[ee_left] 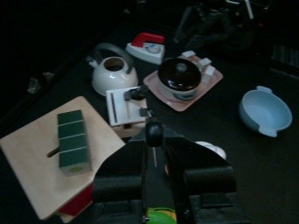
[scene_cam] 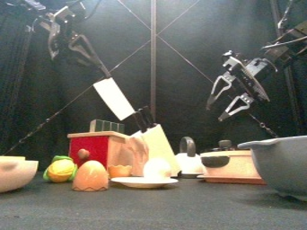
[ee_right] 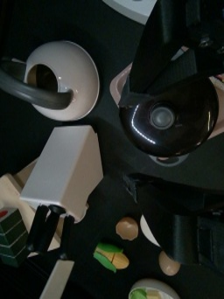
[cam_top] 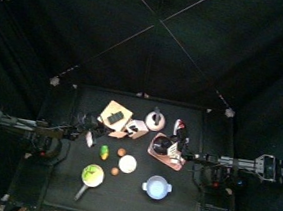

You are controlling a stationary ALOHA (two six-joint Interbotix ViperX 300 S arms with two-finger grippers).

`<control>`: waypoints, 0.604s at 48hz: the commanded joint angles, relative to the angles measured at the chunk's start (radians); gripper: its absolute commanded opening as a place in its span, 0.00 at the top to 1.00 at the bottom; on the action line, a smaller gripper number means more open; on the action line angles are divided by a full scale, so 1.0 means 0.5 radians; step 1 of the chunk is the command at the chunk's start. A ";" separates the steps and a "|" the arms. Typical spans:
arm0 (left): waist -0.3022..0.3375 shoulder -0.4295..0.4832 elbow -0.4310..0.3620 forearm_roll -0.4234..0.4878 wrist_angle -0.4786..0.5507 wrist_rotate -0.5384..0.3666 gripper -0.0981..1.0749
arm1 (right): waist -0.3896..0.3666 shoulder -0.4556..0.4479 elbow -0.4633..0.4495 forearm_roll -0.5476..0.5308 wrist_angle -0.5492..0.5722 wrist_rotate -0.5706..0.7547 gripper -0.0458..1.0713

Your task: Grab cleaver with other hand

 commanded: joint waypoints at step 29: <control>-0.255 0.362 -0.166 0.365 -0.242 0.034 0.53 | 0.147 -0.086 -0.071 -0.362 -0.451 -0.009 0.12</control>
